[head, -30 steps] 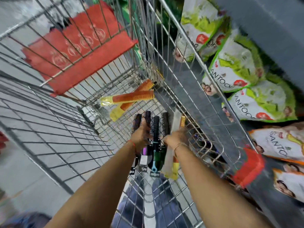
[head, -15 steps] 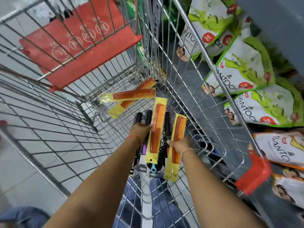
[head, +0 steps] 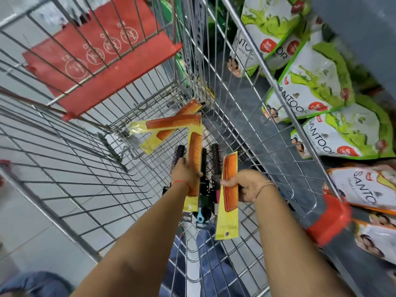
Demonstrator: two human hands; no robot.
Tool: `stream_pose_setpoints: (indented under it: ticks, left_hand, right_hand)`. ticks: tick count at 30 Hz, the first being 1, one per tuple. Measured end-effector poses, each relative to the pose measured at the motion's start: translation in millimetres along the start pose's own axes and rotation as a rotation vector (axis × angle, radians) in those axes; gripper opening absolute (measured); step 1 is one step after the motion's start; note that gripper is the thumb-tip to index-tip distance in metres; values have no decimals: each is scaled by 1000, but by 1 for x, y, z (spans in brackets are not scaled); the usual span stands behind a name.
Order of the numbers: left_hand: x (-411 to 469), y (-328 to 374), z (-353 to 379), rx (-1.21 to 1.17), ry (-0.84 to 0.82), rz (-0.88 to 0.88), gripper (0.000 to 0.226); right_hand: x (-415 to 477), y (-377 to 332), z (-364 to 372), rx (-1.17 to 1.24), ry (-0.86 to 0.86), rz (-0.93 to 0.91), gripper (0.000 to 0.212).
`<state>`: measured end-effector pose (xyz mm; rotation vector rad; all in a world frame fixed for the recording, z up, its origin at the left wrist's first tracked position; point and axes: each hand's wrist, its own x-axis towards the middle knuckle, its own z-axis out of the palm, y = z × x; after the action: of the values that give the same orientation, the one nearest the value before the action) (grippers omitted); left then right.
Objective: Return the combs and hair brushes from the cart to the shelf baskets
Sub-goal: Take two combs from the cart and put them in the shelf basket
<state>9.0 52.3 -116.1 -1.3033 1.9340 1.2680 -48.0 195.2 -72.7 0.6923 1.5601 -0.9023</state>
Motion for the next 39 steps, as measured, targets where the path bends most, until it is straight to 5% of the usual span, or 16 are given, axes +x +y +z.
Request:
stream_pose_setpoints:
  ticks: [5,12,15,17,22,25,30,34,39]
  left_hand:
    - [0,5,-27,-362,-201,-67,37]
    - [-38,40,-84,-492,-479,220,28]
    - [-67,63,-110,-469,-529,332,19]
    - [-93,86,-121,-475,-478,394,18]
    - [-184,145,-124,-565,-367,684,28]
    - [-235,165,-108,-522,-371,876,28]
    - [-318,192,-58,-382,-491,1061,21]
    - [-373,203,-13,-255,-543,1211,29]
    - [-427,228,58,-95,-681,1267,42]
  right_hand:
    - [-29,0,6,55,-34,-189,37]
    - [-83,-18,21,238,87,-591,22]
    - [-122,-23,26,372,92,-773,34]
    - [-150,-23,30,506,189,-931,30]
    - [-215,-17,30,795,759,-1176,9]
    - [-255,-2,20,879,1080,-1207,18]
    - [-316,43,-23,964,1380,-1187,24]
    - [-344,84,-71,959,1469,-1086,12]
    - [-381,154,-155,908,1541,-927,22]
